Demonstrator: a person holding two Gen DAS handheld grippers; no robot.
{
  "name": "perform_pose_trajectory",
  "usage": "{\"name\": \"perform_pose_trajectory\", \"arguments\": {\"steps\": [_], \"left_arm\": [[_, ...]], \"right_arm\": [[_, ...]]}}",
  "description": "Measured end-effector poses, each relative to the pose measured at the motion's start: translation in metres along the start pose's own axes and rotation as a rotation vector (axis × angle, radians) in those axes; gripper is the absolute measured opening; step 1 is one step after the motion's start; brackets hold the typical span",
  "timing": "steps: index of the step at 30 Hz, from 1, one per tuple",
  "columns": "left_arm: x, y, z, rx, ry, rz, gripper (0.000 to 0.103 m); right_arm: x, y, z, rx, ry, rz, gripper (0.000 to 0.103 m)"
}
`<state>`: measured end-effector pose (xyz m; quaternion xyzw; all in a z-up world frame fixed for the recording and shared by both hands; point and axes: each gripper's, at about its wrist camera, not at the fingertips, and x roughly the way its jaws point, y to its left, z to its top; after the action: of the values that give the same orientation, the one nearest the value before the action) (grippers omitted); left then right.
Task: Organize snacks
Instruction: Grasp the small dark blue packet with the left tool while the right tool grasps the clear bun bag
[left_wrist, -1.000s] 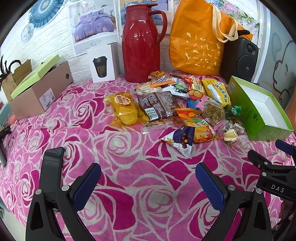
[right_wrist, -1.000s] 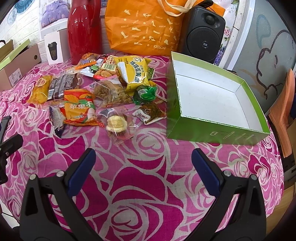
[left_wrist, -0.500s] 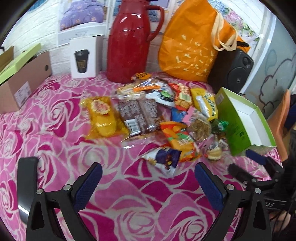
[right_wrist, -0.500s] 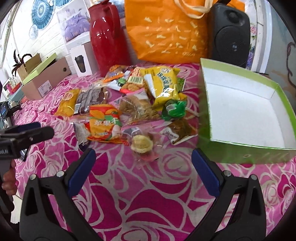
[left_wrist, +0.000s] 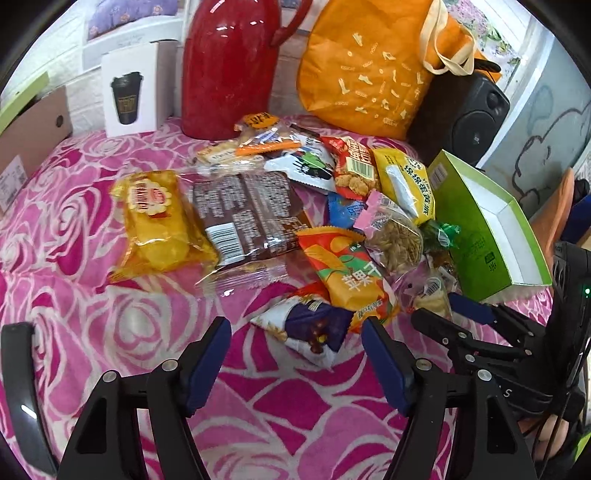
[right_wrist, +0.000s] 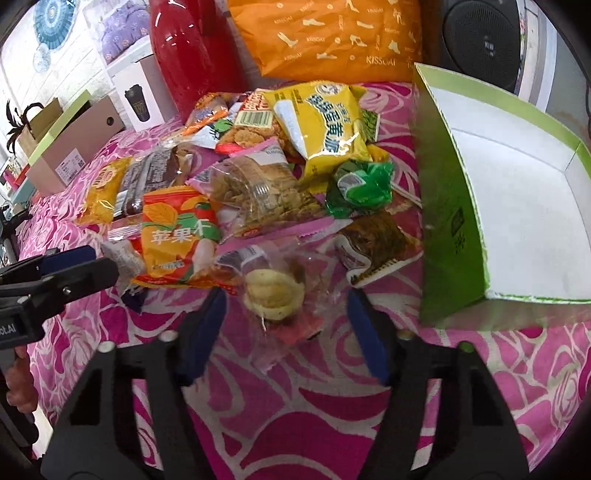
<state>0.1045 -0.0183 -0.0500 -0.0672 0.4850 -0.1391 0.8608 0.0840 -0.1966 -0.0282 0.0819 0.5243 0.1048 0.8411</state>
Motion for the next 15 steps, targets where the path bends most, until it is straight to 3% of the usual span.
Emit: {"name": "perform_pose_trajectory", "arguments": {"steps": [1, 2, 10, 15], "left_arm": [[0.005, -0.001, 0.0, 0.019, 0.009, -0.01, 0.043], [0.012, -0.002, -0.001, 0.037, 0.035, -0.014, 0.032], [-0.008, 0.003, -0.012, 0.017, 0.023, -0.022, 0.025], [-0.039, -0.008, -0.012, 0.036, -0.033, -0.04, 0.025]], "right_arm": [[0.0, -0.001, -0.001, 0.005, -0.002, 0.024, 0.047], [-0.002, -0.001, -0.002, 0.012, -0.003, 0.038, 0.045], [-0.028, 0.007, -0.008, -0.005, -0.04, 0.069, 0.041], [-0.055, 0.01, -0.008, -0.003, -0.103, 0.073, 0.041]]}}
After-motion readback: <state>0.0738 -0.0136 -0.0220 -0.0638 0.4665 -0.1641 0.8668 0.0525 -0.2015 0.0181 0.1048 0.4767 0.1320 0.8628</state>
